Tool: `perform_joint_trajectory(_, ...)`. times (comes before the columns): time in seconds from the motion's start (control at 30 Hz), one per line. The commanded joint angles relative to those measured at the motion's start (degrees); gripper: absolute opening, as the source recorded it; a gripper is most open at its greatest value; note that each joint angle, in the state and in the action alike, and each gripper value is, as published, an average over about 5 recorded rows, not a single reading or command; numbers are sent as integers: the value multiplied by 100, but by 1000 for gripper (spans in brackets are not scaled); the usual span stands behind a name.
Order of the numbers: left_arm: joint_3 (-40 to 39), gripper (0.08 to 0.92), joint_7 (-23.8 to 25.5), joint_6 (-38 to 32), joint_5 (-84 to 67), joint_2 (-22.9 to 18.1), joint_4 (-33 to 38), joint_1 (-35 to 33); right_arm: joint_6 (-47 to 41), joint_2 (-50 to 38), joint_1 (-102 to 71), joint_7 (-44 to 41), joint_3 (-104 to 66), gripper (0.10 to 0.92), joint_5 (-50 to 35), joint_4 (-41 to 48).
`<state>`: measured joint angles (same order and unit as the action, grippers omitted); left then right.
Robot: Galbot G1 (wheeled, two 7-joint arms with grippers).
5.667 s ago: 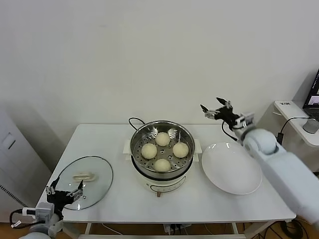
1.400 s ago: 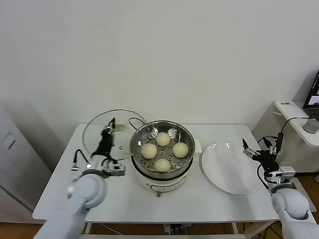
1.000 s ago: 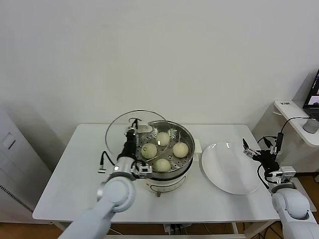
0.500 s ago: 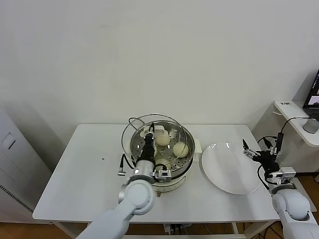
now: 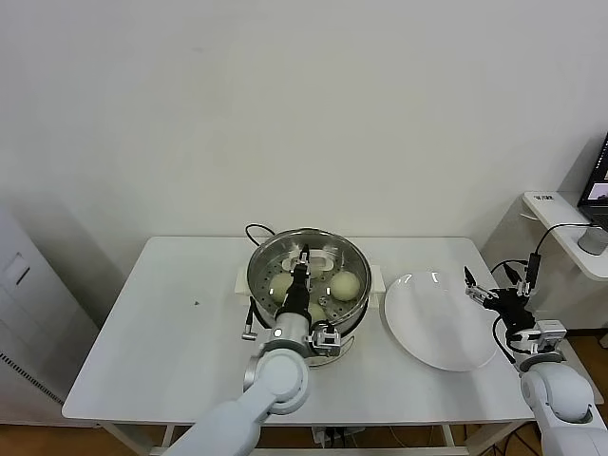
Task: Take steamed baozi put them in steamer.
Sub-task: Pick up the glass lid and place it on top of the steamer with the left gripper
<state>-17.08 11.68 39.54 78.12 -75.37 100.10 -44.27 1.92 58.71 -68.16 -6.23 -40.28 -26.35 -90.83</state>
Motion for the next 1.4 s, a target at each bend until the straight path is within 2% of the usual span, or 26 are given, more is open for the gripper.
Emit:
perform_joint_trajectory(0.03,-84,112,-66,-12,9,-128,-164,22,2,4,2,-5,6,823,11,9)
perform_joint_trajectory(0.53,6,112,-105,26,-279,-124,-260,50,15,-15,-107,-43,-72,823,16,-67)
perform_joint_trajectory(0.77,94,128,-164,167,-1034,76,170,-85,19,-23,-116,-65,-97,823,32,-48)
perform_joint_trajectory(0.93,380,255,-137,-82,-1824,305,901,-353,23,-30,-91,-72,-80,823,50,-15)
perform_joint_trajectory(1.07,744,368,41,-654,-2749,561,1538,-654,24,-55,-61,-73,-74,823,43,-2)
perform_joint_trajectory(1.27,1749,541,536,-1786,-5788,919,2239,-1131,-81,-102,-33,-42,19,823,-67,-23)
perform_joint_trajectory(1.33,2201,601,282,-1837,-7240,920,2448,-1223,-148,-83,-35,38,86,823,-127,-52)
perform_joint_trajectory(1.4,2746,653,-240,-1780,-8604,831,2584,-1273,-98,-38,-18,90,142,823,-164,-41)
